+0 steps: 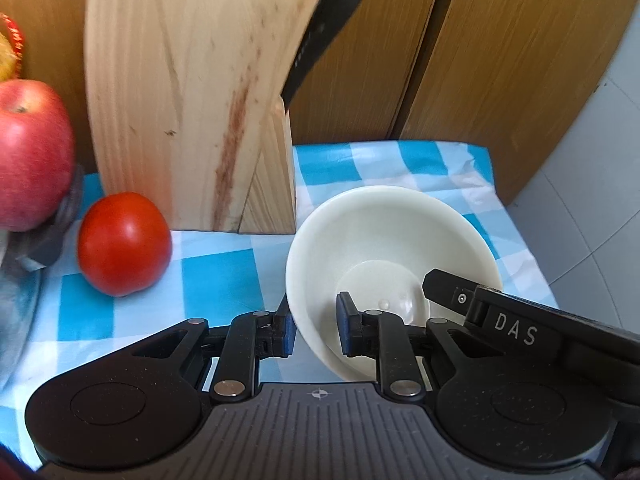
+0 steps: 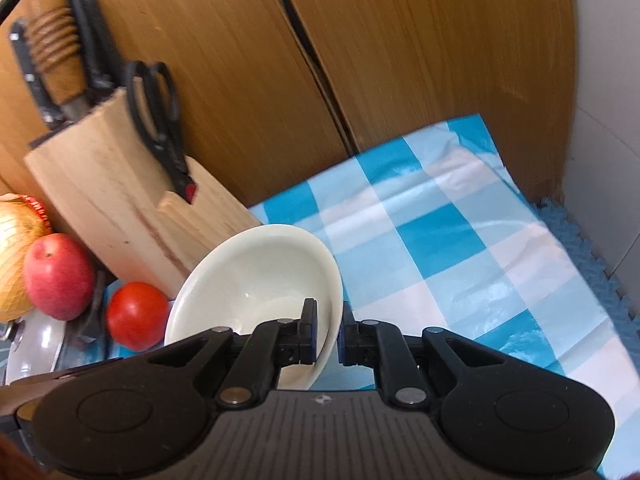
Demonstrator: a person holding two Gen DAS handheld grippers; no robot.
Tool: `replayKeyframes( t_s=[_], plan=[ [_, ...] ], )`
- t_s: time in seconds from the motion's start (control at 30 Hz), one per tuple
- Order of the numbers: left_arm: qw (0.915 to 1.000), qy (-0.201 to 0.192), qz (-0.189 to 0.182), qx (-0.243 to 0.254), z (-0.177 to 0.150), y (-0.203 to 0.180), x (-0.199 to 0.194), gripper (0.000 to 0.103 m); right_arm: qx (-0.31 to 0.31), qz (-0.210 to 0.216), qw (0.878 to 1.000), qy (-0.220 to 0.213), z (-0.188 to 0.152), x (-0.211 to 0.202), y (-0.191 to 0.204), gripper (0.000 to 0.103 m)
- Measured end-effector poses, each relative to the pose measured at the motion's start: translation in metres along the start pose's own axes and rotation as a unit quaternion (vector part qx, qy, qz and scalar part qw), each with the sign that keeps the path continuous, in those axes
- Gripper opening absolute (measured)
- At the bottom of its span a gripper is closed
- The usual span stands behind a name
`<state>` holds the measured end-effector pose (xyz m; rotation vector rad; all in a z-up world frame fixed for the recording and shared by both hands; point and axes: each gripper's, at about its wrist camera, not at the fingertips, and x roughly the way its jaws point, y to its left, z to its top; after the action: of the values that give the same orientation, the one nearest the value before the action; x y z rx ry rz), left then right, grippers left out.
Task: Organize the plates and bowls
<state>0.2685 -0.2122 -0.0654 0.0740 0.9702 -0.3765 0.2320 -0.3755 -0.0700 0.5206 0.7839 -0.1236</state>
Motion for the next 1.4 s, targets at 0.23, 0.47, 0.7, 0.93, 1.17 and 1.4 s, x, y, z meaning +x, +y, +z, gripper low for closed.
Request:
replayKeyframes(
  t_s=[0.23,0.47,0.7,0.93,1.17,1.4],
  plan=[
    [0.9996,-0.028,0.006,-0.002,-0.005,0.001,-0.043,0.029,-0.01,0.018,1.0,-0.023,-0.001,-0.04,0.017,0.012],
    [0.998,-0.063,0.008,0.003,-0.013,-0.001,-0.087,0.031,-0.018,0.035,0.998,-0.049,-0.005,-0.081,0.032,0.012],
    [0.9959,-0.09,0.004,0.007,-0.023,-0.004,-0.126,0.032,-0.023,0.048,0.996,-0.07,-0.011,-0.115,0.042,0.012],
    [0.993,-0.117,0.007,0.017,-0.035,-0.008,-0.161,0.034,-0.028,0.062,0.993,-0.094,-0.024,-0.15,0.051,0.012],
    [0.9906,-0.135,0.007,0.021,-0.056,-0.013,-0.192,0.034,-0.042,0.067,0.991,-0.11,-0.049,-0.178,0.061,0.012],
    [0.9897,-0.14,0.01,0.026,-0.087,-0.009,-0.208,0.034,-0.049,0.065,0.991,-0.102,-0.081,-0.191,0.065,0.013]
  ],
)
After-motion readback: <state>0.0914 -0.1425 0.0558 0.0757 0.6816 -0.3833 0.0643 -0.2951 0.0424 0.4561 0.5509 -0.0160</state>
